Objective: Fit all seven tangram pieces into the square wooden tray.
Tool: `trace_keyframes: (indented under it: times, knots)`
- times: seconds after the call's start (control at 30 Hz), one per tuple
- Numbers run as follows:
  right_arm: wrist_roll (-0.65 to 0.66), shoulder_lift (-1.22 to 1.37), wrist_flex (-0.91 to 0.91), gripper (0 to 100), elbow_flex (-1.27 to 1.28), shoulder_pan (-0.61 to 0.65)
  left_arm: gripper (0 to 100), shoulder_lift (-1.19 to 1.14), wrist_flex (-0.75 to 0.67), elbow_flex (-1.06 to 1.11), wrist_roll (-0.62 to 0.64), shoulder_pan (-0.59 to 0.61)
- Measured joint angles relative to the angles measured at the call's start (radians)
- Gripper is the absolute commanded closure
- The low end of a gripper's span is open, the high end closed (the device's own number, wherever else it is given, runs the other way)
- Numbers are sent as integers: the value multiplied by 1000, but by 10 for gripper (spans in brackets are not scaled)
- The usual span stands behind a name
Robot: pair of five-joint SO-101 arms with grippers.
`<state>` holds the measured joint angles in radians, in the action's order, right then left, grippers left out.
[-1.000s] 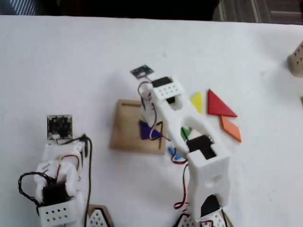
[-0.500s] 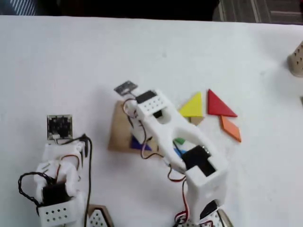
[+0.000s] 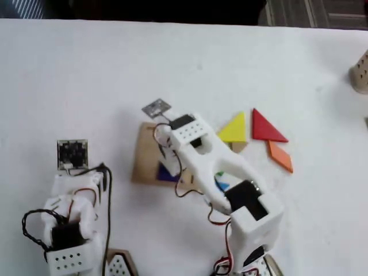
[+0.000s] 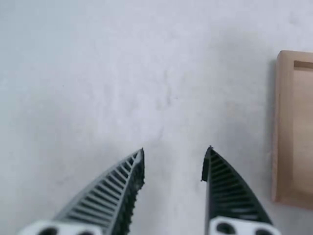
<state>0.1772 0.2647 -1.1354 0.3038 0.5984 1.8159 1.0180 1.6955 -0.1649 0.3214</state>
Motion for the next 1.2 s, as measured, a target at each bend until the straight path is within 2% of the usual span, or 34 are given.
trace_keyframes:
  times: [0.23, 0.53, 0.67, 0.87, 1.0, 1.2]
  knots:
    - [-66, -9, 54, 981, 11, 69, 793, 0, 0, 0, 0, 0]
    - [-80, -9, 146, 981, 11, 144, 793, 0, 0, 0, 0, 0]
    - [-147, -9, 172, 981, 11, 178, 793, 0, 0, 0, 0, 0]
    - [-184, -11, 175, 981, 11, 189, 793, 0, 0, 0, 0, 0]
    - [-189, -60, 118, 981, 12, 138, 793, 0, 0, 0, 0, 0]
    - [-189, -101, 64, 981, 12, -57, 793, 0, 0, 0, 0, 0]
